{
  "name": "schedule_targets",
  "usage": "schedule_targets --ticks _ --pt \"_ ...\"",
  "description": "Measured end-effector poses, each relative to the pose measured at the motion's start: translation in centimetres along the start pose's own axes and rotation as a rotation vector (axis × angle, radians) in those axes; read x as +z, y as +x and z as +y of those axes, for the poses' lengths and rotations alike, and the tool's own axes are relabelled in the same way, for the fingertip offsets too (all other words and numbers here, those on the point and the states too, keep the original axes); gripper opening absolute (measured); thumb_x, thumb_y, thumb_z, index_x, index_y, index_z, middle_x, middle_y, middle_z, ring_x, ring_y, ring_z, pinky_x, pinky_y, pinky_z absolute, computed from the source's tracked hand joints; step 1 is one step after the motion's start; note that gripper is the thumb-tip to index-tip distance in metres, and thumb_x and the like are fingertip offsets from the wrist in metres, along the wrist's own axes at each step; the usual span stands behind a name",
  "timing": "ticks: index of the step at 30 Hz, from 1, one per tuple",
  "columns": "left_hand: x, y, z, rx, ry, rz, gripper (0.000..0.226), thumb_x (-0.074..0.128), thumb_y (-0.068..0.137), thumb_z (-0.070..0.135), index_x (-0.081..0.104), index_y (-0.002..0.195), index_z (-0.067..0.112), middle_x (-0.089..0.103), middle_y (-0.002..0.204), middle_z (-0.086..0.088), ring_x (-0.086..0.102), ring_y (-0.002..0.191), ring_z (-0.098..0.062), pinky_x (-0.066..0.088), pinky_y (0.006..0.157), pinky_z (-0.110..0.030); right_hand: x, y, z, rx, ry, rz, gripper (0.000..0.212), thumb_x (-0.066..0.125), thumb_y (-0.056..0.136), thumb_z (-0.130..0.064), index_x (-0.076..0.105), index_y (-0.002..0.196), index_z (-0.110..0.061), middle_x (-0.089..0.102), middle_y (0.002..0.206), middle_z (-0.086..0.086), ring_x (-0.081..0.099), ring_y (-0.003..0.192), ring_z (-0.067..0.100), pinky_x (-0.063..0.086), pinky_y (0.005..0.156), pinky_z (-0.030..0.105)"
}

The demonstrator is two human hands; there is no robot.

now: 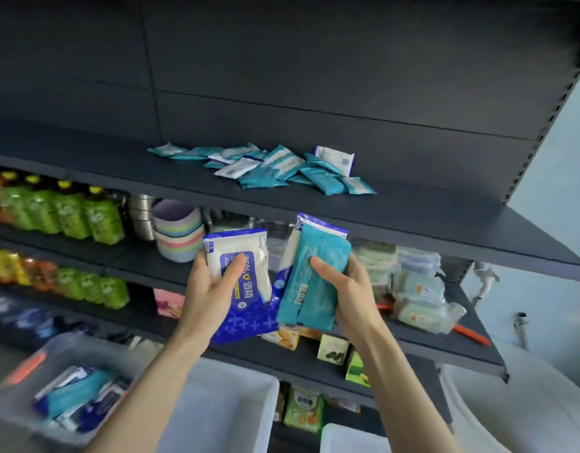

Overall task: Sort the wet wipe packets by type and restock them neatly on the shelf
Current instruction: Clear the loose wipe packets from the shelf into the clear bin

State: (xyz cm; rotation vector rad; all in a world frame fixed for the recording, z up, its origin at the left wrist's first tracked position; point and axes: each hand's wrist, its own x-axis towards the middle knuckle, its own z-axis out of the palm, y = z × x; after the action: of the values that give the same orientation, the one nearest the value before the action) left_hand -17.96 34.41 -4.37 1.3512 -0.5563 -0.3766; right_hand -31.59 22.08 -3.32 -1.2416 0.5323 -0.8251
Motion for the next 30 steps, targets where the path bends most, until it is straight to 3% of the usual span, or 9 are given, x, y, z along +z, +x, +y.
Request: schedule_targets --ticks 4,8,11,15,18,21,26,30 --pt "-10.6 -0.3 -1.8 -0.066 0.09 0.144 0.017 0.067 0.085 0.032 0.055 0.091 0.024 0.068 0.087 0.002 0.066 0.079 -0.011 0.052 0.068 -0.028 9.7 -1.8 6.0 0.086 -0.02 -0.011 0.048 0.075 0.07 -0.028 0.056 0.111 -0.012 0.07 0.098 0.008 0.069 0.083 0.025 0.057 0.077 0.045" --pt "-22.1 0.3 -3.1 -0.083 0.122 0.172 0.016 0.07 0.083 0.026 0.061 0.09 0.015 0.068 0.077 0.004 0.064 0.066 -0.005 0.047 0.055 -0.014 20.0 -3.5 12.4 0.155 -0.071 -0.005 0.031 0.072 0.082 -0.03 0.055 0.105 -0.018 0.068 0.091 0.0 0.068 0.074 0.013 0.058 0.068 0.031" --pt "-30.1 1.4 -4.4 -0.125 0.155 0.185 0.014 0.069 0.084 0.023 0.06 0.089 0.013 0.067 0.069 0.008 0.062 0.055 0.004 0.043 0.047 -0.008 27.1 -4.2 16.9 0.147 -0.138 -0.02 0.031 0.073 0.082 -0.029 0.055 0.104 -0.017 0.067 0.094 0.001 0.066 0.077 0.01 0.056 0.066 0.024" --pt "-38.7 3.8 -7.4 -0.242 0.178 0.195 0.015 0.073 0.08 0.028 0.061 0.085 0.02 0.069 0.064 0.014 0.066 0.06 0.0 0.051 0.059 -0.021 34.7 -4.2 22.2 0.186 -0.162 -0.044 0.026 0.071 0.084 -0.024 0.055 0.103 -0.018 0.067 0.092 -0.003 0.066 0.074 0.004 0.052 0.062 0.017" --pt "-44.4 6.8 -10.4 -0.335 0.208 0.204 0.026 0.079 0.074 0.037 0.063 0.086 0.021 0.073 0.077 0.005 0.07 0.074 -0.014 0.056 0.072 -0.036 38.9 -2.9 26.3 0.241 -0.19 -0.059 0.027 0.07 0.084 -0.028 0.053 0.105 -0.021 0.066 0.098 -0.002 0.066 0.082 0.008 0.053 0.066 0.017" --pt "-49.0 10.4 -13.6 -0.414 0.251 0.191 0.034 0.078 0.075 0.04 0.062 0.095 0.017 0.073 0.089 -0.004 0.07 0.084 -0.022 0.057 0.078 -0.043 42.5 -0.5 30.9 0.307 -0.216 -0.053 0.031 0.069 0.085 -0.032 0.052 0.109 -0.02 0.066 0.1 -0.002 0.066 0.083 0.009 0.053 0.065 0.017" --pt "-54.8 17.5 -20.8 -0.514 0.294 0.116 0.035 0.067 0.086 0.035 0.055 0.108 0.01 0.072 0.093 -0.006 0.07 0.077 -0.016 0.058 0.064 -0.029 47.6 4.8 40.5 0.45 -0.265 -0.008 0.033 0.066 0.087 -0.037 0.05 0.11 -0.021 0.063 0.109 0.001 0.065 0.094 0.017 0.055 0.079 0.031" --pt "-58.6 22.8 -27.0 -0.609 0.394 0.049 0.021 0.065 0.086 0.041 0.052 0.095 0.026 0.071 0.091 0.0 0.07 0.083 -0.017 0.056 0.074 -0.036 50.8 8.6 47.5 0.569 -0.258 0.066 0.034 0.064 0.09 -0.028 0.046 0.114 -0.014 0.063 0.104 -0.001 0.065 0.089 0.013 0.055 0.074 0.03"
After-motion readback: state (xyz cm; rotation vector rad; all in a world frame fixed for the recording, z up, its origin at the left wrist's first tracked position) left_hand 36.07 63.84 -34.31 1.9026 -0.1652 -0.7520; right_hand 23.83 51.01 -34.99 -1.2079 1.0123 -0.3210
